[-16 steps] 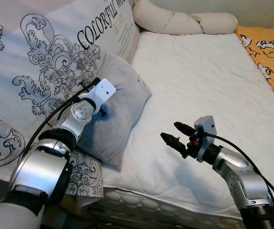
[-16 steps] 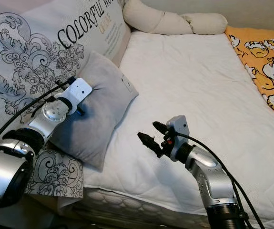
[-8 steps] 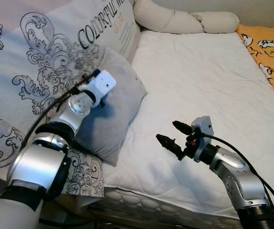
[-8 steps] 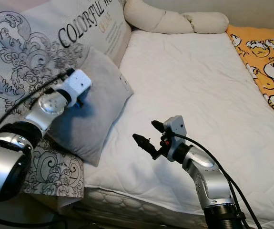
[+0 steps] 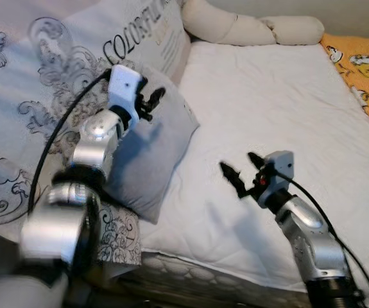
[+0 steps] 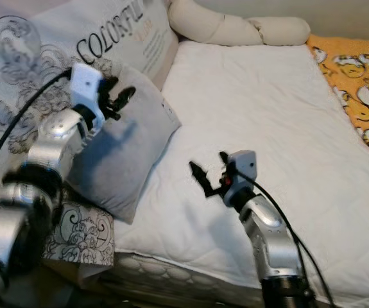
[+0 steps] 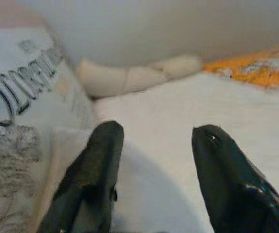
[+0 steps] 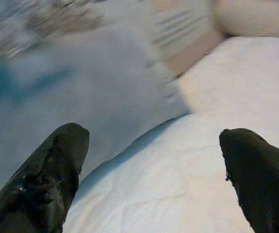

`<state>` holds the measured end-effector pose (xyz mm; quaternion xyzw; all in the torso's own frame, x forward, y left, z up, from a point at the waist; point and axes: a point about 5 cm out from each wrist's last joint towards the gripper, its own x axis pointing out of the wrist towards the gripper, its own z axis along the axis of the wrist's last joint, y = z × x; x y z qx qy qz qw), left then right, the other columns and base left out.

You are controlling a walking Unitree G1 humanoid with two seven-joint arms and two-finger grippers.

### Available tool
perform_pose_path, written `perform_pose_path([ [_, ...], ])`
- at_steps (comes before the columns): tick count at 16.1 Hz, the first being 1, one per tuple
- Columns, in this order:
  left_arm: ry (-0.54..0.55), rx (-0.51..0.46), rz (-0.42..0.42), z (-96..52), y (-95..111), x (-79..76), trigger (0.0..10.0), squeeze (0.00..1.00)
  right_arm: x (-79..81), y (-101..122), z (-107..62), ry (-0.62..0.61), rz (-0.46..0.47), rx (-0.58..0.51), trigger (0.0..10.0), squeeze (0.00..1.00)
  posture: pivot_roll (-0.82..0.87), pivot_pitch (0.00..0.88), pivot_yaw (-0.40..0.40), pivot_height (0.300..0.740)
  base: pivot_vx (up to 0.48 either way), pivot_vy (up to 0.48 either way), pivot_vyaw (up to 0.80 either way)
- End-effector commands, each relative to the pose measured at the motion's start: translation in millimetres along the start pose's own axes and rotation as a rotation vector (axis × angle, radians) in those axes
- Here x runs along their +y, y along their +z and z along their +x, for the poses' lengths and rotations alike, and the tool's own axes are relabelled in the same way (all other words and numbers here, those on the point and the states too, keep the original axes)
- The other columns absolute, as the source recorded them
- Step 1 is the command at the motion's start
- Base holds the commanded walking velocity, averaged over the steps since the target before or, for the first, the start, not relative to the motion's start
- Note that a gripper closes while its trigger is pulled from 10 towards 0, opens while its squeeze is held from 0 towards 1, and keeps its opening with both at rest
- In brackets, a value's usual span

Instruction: Clean up the room

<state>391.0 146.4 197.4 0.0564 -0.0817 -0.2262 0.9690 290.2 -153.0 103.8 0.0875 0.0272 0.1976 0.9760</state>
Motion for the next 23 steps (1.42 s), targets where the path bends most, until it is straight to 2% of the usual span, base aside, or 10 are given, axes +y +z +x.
perform_pose_path([
  [1, -0.005, 0.006, -0.038, -5.5, -3.8, -3.5, 10.0, 1.0, -4.7, 4.9, 1.5, -0.065, 0.03, -0.034, 10.0, 1.0, -0.03, 0.0, 0.033, 0.74, 0.0, 0.0, 0.0],
  [3, 0.01, 0.044, -0.031, -29.5, -22.4, -19.1, 10.0, 1.0, -0.7, 7.6, 5.0, -0.158, 0.151, -0.079, 10.0, 1.0, -0.03, 0.0, 0.02, 0.74, 0.0, -0.142, 0.0],
  [6, 0.031, 0.076, -0.068, -46.2, -30.6, -29.1, 10.0, 1.0, 3.6, -4.0, 0.1, -0.18, 0.113, -0.036, 10.0, 1.0, -0.01, 0.0, -0.006, 0.74, 0.0, -0.332, 0.0],
  [7, 0.052, 0.108, -0.046, -55.1, -35.9, -28.7, 10.0, 1.0, 4.4, -11.1, -4.1, -0.192, 0.108, -0.006, 10.0, 1.0, 0.0, 0.0, -0.012, 0.74, 0.0, -0.356, 0.0],
  [9, 0.105, 0.187, 0.011, -75.1, -48.3, -21.8, 10.0, 1.0, 0.3, -11.5, -5.5, -0.252, 0.145, -0.012, 10.0, 1.0, 0.0, 0.0, -0.011, 0.74, 0.0, -0.356, 0.0],
  [13, 0.168, 0.26, 0.021, -96.3, -59.7, -21.2, 10.0, 1.0, 2.1, -12.2, -7.8, -0.251, 0.105, -0.001, 10.0, 1.0, 0.01, 0.0, -0.026, 0.74, 0.0, -0.356, 0.0],
  [19, 0.243, 0.3, 0.004, -105.2, -66.5, -21.1, 10.0, 1.0, 4.6, -11.5, 0.7, -0.243, 0.082, 0.017, 10.0, 1.0, 0.01, 0.0, -0.049, 0.74, 0.0, -0.355, 0.0],
  [21, 0.253, 0.323, 0.03, -106.0, -69.9, -18.5, 10.0, 1.0, 4.8, -13.5, 3.3, -0.256, 0.084, 0.029, 10.0, 1.0, 0.02, 0.0, -0.051, 0.74, 0.0, -0.356, 0.0],
  [23, 0.259, 0.319, 0.021, -104.6, -68.6, -17.4, 10.0, 1.0, 4.2, -14.6, 4.5, -0.263, 0.077, 0.037, 10.0, 1.0, 0.02, 0.0, -0.048, 0.74, 0.0, -0.354, 0.0],
])
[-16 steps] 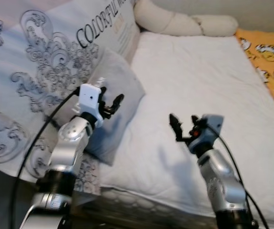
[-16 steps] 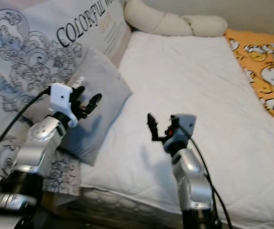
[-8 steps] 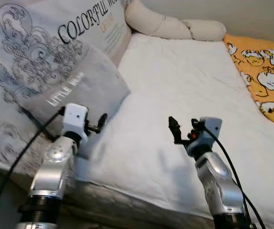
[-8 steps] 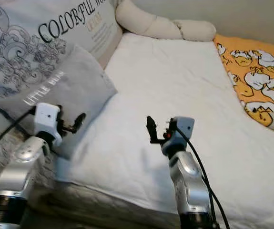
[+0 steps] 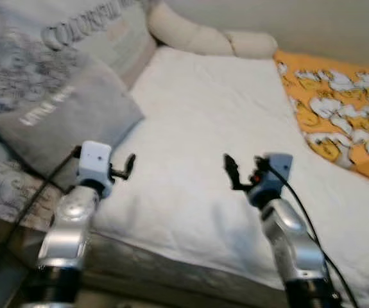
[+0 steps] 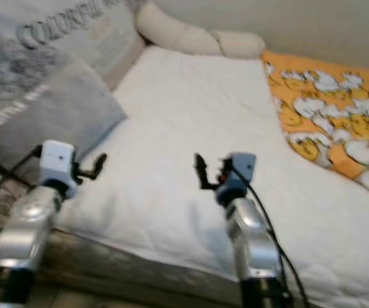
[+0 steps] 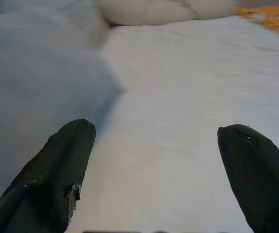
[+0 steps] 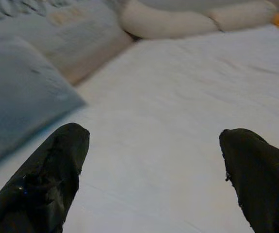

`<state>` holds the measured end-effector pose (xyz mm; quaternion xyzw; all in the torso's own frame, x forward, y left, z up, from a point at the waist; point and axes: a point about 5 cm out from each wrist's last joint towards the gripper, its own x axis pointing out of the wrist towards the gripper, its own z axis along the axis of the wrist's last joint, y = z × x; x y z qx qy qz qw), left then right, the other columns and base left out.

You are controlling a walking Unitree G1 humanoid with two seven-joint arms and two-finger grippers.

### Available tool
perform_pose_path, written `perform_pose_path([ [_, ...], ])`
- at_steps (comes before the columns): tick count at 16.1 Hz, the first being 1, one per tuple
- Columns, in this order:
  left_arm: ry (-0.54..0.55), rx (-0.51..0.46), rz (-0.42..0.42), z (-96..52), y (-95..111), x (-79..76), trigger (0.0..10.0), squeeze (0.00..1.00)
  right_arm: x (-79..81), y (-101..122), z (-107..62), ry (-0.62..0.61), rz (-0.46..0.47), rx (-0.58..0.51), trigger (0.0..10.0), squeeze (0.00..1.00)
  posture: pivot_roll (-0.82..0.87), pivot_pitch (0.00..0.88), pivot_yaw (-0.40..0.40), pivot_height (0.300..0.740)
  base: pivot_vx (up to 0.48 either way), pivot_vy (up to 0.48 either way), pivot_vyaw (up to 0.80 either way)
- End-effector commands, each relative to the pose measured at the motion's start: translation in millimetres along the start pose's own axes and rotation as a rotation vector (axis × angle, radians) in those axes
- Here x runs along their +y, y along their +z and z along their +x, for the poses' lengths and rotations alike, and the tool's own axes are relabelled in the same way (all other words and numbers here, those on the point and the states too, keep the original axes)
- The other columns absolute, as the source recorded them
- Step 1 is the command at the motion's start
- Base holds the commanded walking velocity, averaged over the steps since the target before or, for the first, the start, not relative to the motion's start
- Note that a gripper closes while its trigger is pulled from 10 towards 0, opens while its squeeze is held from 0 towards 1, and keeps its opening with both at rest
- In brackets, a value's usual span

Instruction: Clean up the room

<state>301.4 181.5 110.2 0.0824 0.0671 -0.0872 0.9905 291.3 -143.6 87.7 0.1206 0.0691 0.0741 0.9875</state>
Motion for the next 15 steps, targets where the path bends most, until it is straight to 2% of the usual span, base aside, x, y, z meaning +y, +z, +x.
perform_pose_path([
  [1, 0.002, -0.006, 0.011, 2.4, 5.1, 2.0, 10.0, 1.0, -1.7, 2.9, 1.5, -0.016, -0.011, -0.009, 10.0, 1.0, 0.02, 0.0, -0.046, 0.74, 0.0, -0.356, 0.0],
  [15, 0.008, 0.001, 0.001, 7.2, 6.5, 0.0, 10.0, 1.0, -0.1, 5.5, 10.3, -0.018, -0.029, -0.006, 10.0, 1.0, -0.02, 0.0, -0.014, 0.74, 0.0, -0.33, 0.0],
])
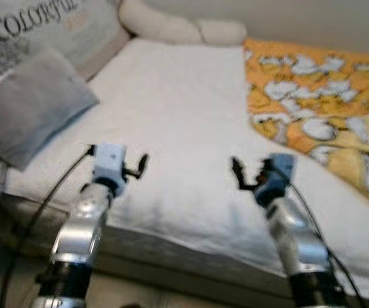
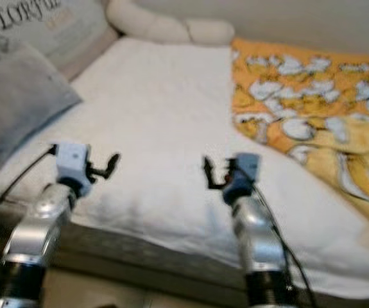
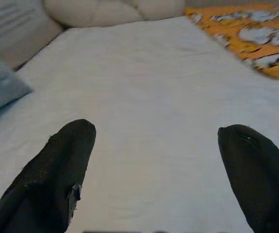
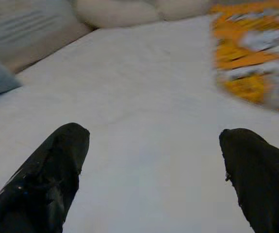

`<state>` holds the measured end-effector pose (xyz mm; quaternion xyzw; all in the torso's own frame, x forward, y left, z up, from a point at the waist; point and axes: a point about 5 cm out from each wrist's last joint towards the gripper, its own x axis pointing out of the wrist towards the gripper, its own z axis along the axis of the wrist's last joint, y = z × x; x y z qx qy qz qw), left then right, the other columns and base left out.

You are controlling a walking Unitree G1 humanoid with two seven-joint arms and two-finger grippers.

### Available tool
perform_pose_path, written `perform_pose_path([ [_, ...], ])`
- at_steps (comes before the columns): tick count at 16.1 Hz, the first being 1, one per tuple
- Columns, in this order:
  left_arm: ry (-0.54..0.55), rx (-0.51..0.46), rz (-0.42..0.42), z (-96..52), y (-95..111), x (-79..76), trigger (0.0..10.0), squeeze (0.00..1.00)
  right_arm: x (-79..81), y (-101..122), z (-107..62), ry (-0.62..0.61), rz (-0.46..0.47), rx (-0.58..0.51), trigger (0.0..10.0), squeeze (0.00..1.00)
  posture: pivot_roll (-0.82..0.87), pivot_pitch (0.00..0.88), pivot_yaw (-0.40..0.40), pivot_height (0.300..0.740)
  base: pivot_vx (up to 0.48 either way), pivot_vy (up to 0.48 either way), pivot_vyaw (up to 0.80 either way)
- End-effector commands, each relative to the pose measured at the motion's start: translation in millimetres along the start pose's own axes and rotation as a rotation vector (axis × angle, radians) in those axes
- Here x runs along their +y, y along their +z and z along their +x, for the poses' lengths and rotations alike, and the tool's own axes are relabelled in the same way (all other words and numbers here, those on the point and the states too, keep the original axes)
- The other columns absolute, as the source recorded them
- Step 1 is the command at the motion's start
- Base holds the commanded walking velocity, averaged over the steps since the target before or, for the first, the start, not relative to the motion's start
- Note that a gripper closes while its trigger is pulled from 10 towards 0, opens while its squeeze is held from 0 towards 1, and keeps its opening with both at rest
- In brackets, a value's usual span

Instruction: Clean up the room

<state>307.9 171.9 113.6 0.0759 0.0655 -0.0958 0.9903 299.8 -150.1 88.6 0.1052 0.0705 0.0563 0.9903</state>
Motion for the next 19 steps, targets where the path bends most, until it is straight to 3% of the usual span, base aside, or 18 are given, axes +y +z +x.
perform_pose_path([
  [1, 0.029, 0.006, 0.013, -0.2, 1.0, 8.6, 10.0, 1.0, 6.9, 1.8, 3.1, 0.019, 0.002, -0.005, 10.0, 1.0, -0.01, 0.0, -0.018, 0.74, 0.0, -0.307, 0.0],
  [14, 0.023, 0.006, 0.019, 1.0, 2.1, 5.7, 10.0, 1.0, -0.6, -2.8, 3.5, -0.03, 0.012, 0.024, 10.0, 1.0, -0.02, 0.0, -0.017, 0.74, 0.0, -0.307, 0.0],
  [19, 0.021, 0.01, 0.022, 0.6, 1.5, 5.5, 10.0, 1.0, 0.7, -4.9, 3.5, -0.029, 0.013, 0.032, 10.0, 1.0, -0.01, 0.0, -0.018, 0.74, 0.0, -0.307, 0.76],
])
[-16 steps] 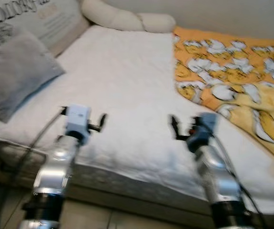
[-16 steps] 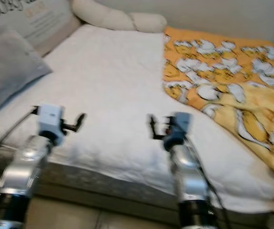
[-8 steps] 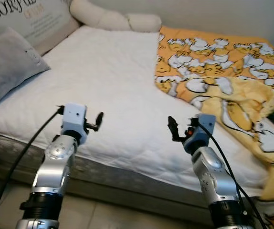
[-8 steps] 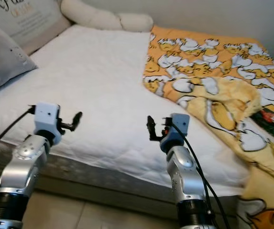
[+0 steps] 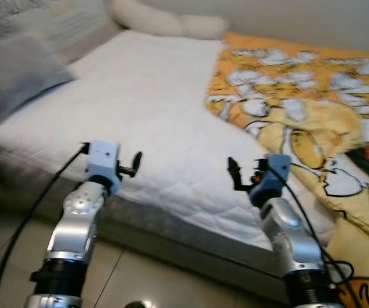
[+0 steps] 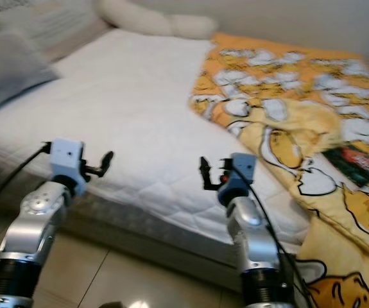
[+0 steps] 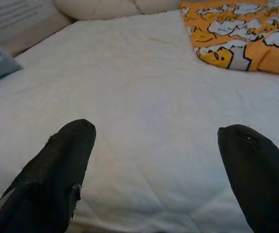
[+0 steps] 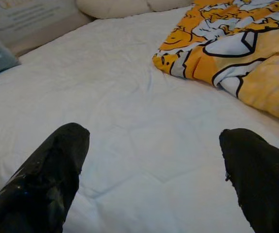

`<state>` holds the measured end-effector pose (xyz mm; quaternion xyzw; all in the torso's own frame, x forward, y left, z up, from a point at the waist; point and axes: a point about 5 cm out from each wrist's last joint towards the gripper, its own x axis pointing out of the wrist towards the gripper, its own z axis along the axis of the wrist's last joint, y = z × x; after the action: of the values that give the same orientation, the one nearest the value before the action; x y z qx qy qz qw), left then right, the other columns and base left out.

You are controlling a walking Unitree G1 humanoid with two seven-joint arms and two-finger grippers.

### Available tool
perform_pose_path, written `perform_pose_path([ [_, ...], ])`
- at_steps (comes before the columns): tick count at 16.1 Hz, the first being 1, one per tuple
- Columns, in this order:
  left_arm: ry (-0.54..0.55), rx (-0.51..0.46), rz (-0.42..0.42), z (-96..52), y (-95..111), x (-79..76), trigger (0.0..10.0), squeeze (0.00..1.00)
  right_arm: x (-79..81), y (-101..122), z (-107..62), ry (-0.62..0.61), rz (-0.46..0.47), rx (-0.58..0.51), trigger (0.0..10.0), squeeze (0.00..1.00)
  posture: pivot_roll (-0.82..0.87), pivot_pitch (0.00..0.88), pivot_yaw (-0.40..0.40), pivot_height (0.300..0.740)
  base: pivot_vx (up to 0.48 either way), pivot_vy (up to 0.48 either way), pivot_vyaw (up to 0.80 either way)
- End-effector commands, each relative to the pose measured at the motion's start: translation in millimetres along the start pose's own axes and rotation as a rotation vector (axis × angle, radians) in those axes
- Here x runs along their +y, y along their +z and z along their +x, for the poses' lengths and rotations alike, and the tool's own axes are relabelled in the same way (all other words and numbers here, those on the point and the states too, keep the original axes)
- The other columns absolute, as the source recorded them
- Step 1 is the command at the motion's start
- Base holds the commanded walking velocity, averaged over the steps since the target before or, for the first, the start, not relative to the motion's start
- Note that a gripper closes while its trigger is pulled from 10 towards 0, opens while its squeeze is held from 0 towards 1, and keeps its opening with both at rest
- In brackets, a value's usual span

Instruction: Clean up the room

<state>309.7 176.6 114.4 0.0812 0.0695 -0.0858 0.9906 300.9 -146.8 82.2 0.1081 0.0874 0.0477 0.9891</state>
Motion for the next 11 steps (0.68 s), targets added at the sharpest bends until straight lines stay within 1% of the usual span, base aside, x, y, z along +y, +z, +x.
perform_pose_path([
  [1, 0.0, 0.0, 0.014, -0.1, 1.1, 0.1, 10.0, 1.0, -1.5, 1.8, 1.1, -0.009, 0.005, 0.001, 10.0, 1.0, -0.01, 0.0, -0.016, 0.74, 0.0, -0.311, 0.76],
  [6, -0.003, 0.004, 0.011, -0.9, -0.4, -1.0, 10.0, 1.0, -1.4, 0.2, 0.0, -0.003, 0.0, 0.005, 10.0, 1.0, -0.02, 0.0, -0.014, 0.74, 0.0, -0.307, 0.75],
  [7, -0.002, 0.005, 0.011, -0.9, -1.2, -1.2, 10.0, 1.0, -1.8, -1.0, -0.5, -0.003, -0.005, 0.01, 10.0, 1.0, -0.02, 0.0, -0.015, 0.74, 0.0, -0.311, 0.4],
  [11, -0.005, 0.007, 0.012, -1.5, -2.3, -1.2, 10.0, 1.0, -3.7, -2.5, -1.1, -0.012, -0.007, 0.016, 10.0, 1.0, -0.02, 0.0, -0.012, 0.74, 0.0, -0.308, 0.0],
])
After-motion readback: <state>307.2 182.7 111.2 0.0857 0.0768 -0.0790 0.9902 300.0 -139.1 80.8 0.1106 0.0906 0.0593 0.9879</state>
